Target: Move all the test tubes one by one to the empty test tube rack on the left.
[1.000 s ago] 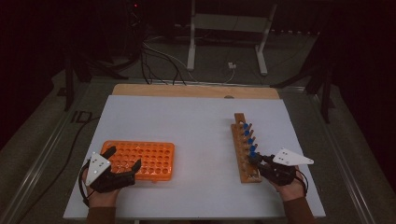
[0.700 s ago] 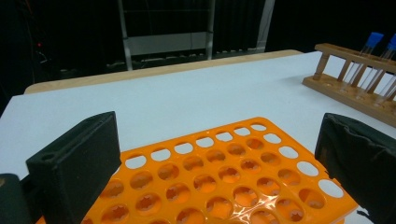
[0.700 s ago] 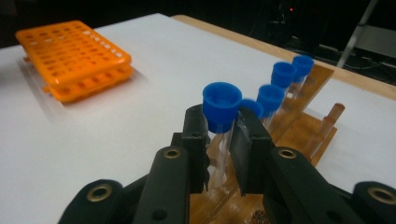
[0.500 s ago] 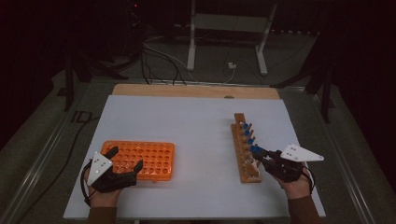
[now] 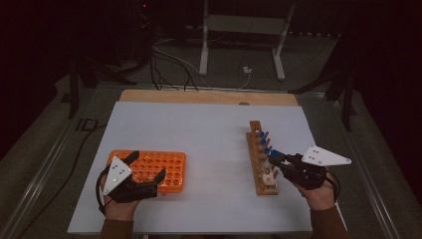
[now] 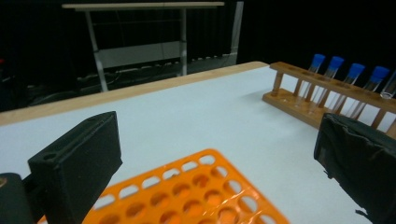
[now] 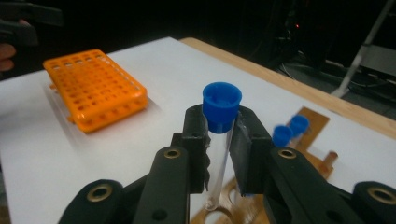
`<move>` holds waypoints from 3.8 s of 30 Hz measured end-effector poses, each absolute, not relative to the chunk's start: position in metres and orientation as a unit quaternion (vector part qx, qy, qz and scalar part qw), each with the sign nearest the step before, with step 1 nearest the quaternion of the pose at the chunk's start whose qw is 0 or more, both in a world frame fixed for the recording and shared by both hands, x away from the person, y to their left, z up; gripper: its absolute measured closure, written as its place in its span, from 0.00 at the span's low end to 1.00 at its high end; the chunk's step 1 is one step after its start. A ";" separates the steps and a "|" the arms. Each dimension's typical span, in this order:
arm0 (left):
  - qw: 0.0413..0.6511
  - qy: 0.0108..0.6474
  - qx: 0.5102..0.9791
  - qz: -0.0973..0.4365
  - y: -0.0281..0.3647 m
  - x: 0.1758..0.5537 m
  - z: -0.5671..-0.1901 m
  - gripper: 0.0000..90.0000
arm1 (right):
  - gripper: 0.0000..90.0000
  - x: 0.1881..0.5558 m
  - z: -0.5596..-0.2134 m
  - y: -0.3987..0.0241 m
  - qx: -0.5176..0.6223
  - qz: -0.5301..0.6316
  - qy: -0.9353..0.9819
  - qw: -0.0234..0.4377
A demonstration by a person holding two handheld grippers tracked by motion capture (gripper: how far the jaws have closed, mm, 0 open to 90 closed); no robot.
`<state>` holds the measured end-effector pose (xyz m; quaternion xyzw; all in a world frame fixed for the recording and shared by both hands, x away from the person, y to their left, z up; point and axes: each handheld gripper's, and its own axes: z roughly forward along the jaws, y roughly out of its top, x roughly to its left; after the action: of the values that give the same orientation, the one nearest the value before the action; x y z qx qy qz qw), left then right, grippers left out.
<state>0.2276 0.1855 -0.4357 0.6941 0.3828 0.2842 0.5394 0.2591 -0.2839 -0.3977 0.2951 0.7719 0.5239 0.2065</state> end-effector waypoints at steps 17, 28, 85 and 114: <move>0.542 0.323 0.738 0.240 0.105 0.254 -0.427 0.02 | 0.86 0.275 -0.401 -0.236 0.273 0.534 0.786 0.152; 0.539 0.306 0.761 0.191 0.046 0.263 -0.442 0.05 | 0.86 0.275 -0.408 -0.226 0.287 0.529 0.786 0.138; 0.548 0.312 0.753 0.189 0.036 0.275 -0.441 0.86 | 0.16 0.275 -0.406 -0.246 0.335 0.541 0.753 0.171; 0.523 0.389 0.717 0.246 0.133 0.296 -0.450 0.85 | 0.00 0.276 -0.414 -0.278 0.376 0.530 0.732 0.205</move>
<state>0.2963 0.1332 -0.4498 0.7175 0.3891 0.2464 0.5226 0.2758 -0.2784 -0.4141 0.3756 0.7318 0.5305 0.2052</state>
